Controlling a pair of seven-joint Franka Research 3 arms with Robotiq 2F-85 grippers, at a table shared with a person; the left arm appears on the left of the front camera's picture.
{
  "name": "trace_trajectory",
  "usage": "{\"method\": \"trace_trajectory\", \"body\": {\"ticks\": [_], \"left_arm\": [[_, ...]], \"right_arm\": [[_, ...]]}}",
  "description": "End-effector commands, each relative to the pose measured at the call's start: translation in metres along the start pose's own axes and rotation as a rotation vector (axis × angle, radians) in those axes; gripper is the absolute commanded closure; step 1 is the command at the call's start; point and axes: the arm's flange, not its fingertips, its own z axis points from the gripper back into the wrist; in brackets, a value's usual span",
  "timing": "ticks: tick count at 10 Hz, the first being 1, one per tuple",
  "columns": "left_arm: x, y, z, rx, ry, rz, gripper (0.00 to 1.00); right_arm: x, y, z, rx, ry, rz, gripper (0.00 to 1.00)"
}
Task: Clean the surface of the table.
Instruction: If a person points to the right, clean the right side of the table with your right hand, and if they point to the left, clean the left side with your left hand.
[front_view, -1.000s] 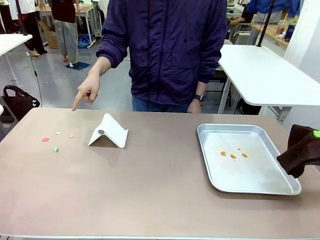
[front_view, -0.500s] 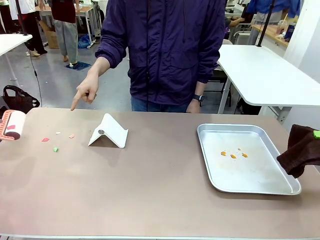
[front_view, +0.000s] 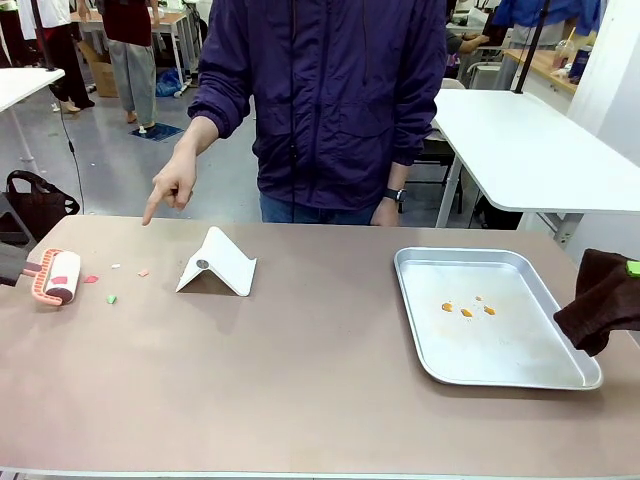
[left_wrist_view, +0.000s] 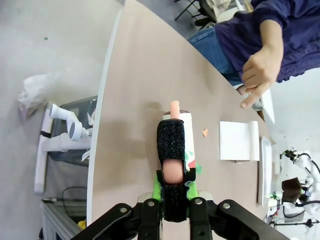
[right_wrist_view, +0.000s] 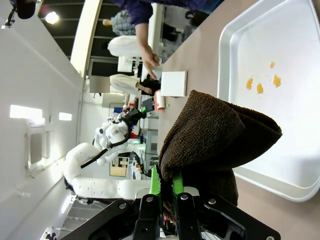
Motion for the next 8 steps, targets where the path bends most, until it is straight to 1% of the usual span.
{"method": "trace_trajectory", "body": {"ticks": [1, 5, 8], "left_arm": [[-0.001, -0.004, -0.010, 0.030, -0.047, 0.025, 0.80], [-0.008, -0.011, -0.037, 0.065, 0.020, 0.022, 0.80], [-0.019, -0.024, -0.069, 0.096, 0.101, -0.008, 0.80]], "right_arm": [[-0.002, 0.007, 0.003, 0.001, 0.009, -0.006, 1.00], [-0.002, 0.007, 0.003, 0.001, 0.009, -0.006, 1.00], [-0.002, 0.007, 0.003, 0.001, 0.009, -0.006, 1.00]]}}
